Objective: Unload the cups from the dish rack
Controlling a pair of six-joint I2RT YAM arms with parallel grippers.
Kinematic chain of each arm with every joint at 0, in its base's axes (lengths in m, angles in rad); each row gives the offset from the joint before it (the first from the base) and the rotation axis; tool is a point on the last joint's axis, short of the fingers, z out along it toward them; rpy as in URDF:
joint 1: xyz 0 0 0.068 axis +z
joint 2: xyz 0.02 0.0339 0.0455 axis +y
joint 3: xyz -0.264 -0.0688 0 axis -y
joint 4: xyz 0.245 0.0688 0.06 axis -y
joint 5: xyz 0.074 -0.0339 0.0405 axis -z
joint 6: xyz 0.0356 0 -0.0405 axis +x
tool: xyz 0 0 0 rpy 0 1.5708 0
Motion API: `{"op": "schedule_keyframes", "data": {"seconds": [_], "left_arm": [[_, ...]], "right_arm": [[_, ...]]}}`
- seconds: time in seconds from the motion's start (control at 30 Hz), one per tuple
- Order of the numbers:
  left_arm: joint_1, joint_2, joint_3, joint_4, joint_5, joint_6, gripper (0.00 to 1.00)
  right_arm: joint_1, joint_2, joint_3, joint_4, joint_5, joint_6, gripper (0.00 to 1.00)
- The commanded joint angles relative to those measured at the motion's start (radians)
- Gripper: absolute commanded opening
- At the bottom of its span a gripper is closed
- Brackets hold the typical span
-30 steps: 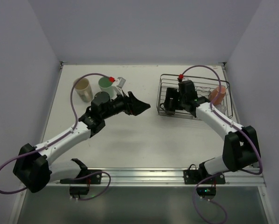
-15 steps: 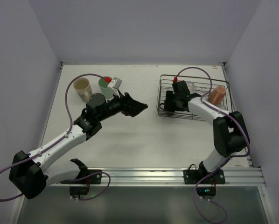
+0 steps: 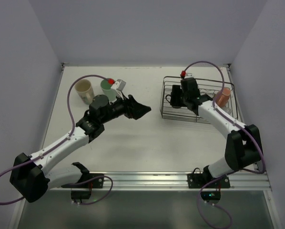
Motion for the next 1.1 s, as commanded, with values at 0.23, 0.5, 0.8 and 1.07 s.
{"op": "schedule_keyframes", "data": {"seconds": [0.23, 0.5, 0.8, 1.07], "left_arm": [[-0.005, 0.12, 0.23, 0.0, -0.052, 0.288, 0.8], [-0.004, 0.35, 0.581, -0.187, 0.089, 0.399, 0.71], [-0.004, 0.45, 0.674, -0.35, 0.232, 0.412, 0.59], [-0.005, 0.471, 0.672, -0.426, 0.255, 0.381, 0.49]], "right_arm": [[-0.001, -0.337, -0.073, 0.161, -0.381, -0.103, 0.3], [-0.001, -0.457, -0.234, 0.31, -0.704, -0.006, 0.31], [-0.002, -0.466, -0.251, 0.351, -0.759, -0.009, 0.3], [-0.001, -0.489, -0.237, 0.319, -0.718, -0.031, 0.3]]}}
